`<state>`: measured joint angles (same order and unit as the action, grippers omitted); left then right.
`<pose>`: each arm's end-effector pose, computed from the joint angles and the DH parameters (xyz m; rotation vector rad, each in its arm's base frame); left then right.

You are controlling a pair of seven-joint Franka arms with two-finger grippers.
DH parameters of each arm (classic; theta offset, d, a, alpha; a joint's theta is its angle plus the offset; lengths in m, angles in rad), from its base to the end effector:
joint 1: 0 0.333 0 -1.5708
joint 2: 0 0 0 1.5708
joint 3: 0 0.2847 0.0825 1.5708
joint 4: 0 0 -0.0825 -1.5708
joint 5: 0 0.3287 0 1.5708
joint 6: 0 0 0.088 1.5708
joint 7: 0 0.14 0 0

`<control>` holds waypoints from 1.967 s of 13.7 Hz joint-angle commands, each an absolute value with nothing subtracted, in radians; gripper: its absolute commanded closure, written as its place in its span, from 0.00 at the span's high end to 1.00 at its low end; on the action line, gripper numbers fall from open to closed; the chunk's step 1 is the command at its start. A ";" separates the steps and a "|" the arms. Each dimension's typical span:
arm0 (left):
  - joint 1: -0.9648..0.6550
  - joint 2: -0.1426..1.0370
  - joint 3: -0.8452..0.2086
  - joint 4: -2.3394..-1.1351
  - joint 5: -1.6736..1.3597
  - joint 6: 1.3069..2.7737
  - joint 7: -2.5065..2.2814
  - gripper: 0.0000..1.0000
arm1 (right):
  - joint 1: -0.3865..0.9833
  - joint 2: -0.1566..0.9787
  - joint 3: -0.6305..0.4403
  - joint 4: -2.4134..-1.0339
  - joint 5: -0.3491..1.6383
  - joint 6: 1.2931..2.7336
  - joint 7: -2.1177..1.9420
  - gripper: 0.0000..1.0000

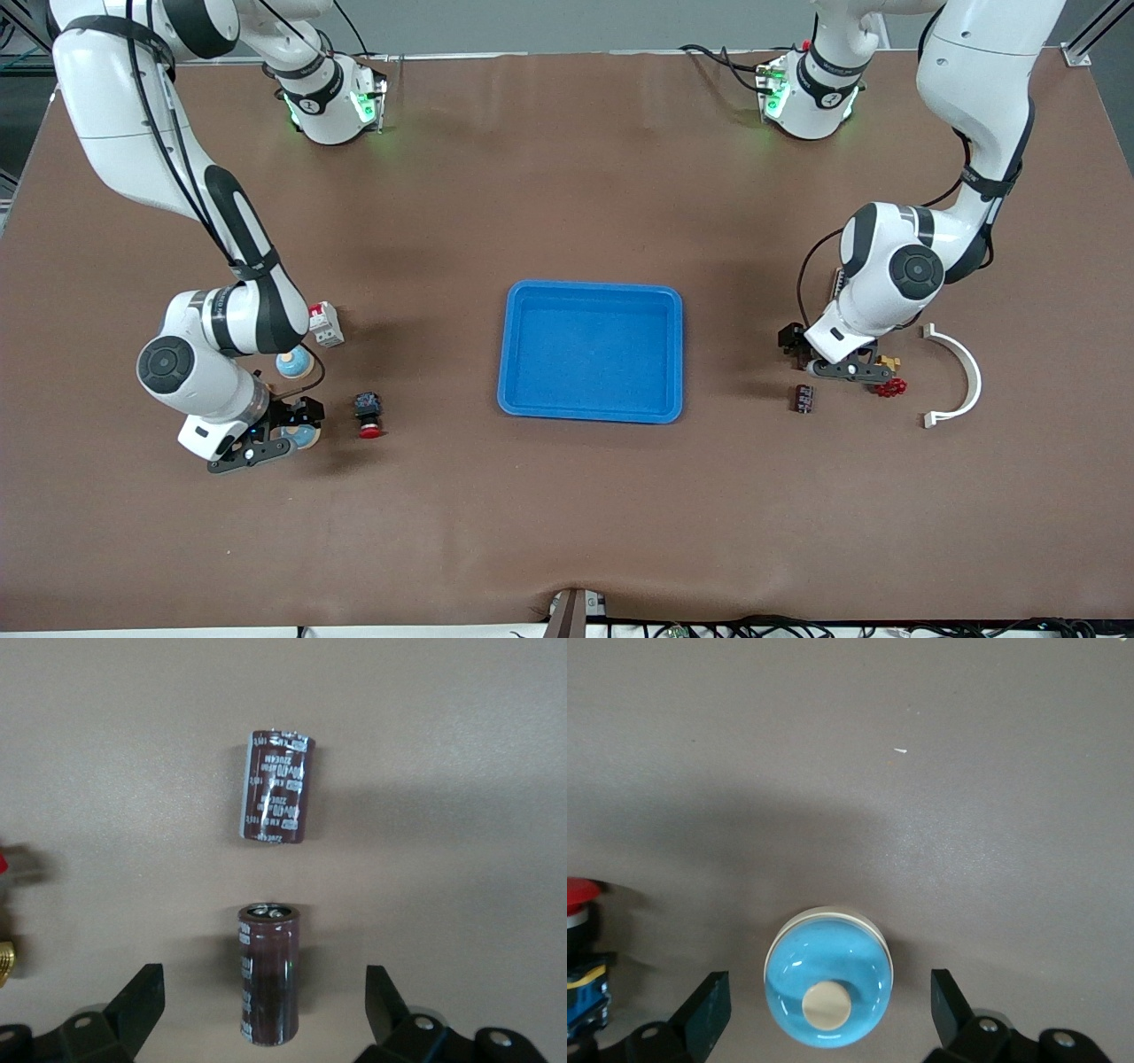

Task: Place electrolytic capacitor and blue bell in tray
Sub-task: 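Grasp the blue bell with the right gripper while the left grasps the capacitor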

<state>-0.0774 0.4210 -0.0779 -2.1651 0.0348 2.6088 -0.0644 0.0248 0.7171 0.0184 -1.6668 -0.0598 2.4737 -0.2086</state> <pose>0.5199 -0.0827 0.1861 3.1201 -0.1773 0.0355 0.6348 0.0254 0.1798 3.0710 0.4516 0.1359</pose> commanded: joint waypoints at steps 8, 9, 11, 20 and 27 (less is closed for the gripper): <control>-0.075 0.431 -0.078 -2.157 0.049 2.619 -0.094 1.00 | 0.015 0.749 0.023 -1.657 -0.055 2.510 -0.222 1.00; -0.075 0.431 -0.078 -2.158 0.049 2.620 -0.094 1.00 | 0.017 0.749 0.023 -1.657 -0.055 2.514 -0.222 1.00; -0.075 0.433 -0.078 -2.158 0.049 2.620 -0.094 1.00 | 0.017 0.750 0.021 -1.657 -0.055 2.513 -0.222 1.00; -0.072 0.453 -0.078 -2.166 0.051 2.668 -0.094 0.87 | 0.018 0.749 0.023 -1.654 -0.051 2.513 -0.218 0.55; -0.069 0.439 -0.077 -2.187 0.051 2.657 -0.092 0.23 | 0.032 0.704 0.028 -1.531 -0.023 2.300 -0.196 0.56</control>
